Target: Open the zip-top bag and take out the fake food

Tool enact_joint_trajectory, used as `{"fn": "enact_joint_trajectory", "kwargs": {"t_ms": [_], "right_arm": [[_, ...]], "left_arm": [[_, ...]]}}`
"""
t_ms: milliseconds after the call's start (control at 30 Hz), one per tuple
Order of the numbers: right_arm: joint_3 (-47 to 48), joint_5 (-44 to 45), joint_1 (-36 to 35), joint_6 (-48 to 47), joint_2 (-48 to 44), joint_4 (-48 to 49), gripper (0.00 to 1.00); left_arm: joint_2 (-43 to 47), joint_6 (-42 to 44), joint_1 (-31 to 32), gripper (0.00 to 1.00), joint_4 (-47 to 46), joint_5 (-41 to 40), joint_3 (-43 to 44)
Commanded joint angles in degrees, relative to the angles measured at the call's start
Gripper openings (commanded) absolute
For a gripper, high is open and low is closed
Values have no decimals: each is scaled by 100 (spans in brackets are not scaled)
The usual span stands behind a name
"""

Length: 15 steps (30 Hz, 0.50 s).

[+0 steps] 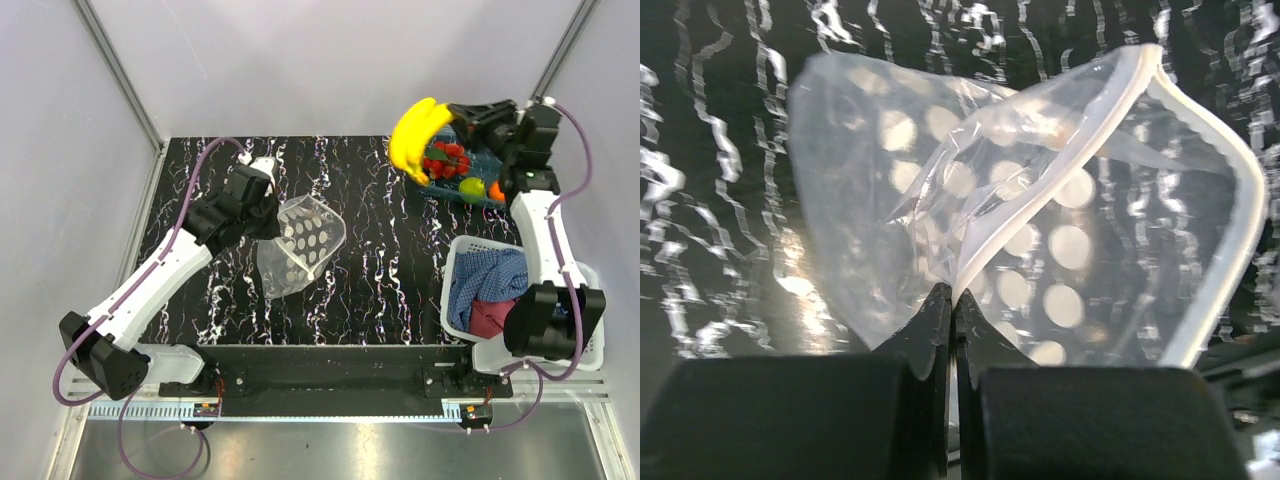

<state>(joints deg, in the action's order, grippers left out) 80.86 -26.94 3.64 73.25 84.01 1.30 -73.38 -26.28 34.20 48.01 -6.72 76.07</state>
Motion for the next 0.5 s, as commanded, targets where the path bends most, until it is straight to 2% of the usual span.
{"fn": "enact_joint_trajectory", "kwargs": {"t_ms": [0, 233, 467], "right_arm": [[70, -31, 751, -434, 448, -718, 0], [1044, -84, 1473, -716, 1907, -1035, 0], [1591, 645, 1701, -777, 2909, -1650, 0]], "left_arm": [[-44, 826, -88, 0, -28, -470, 329], [-202, 1239, -97, 0, -257, -673, 215], [-405, 1380, -97, 0, -397, -462, 312]]}}
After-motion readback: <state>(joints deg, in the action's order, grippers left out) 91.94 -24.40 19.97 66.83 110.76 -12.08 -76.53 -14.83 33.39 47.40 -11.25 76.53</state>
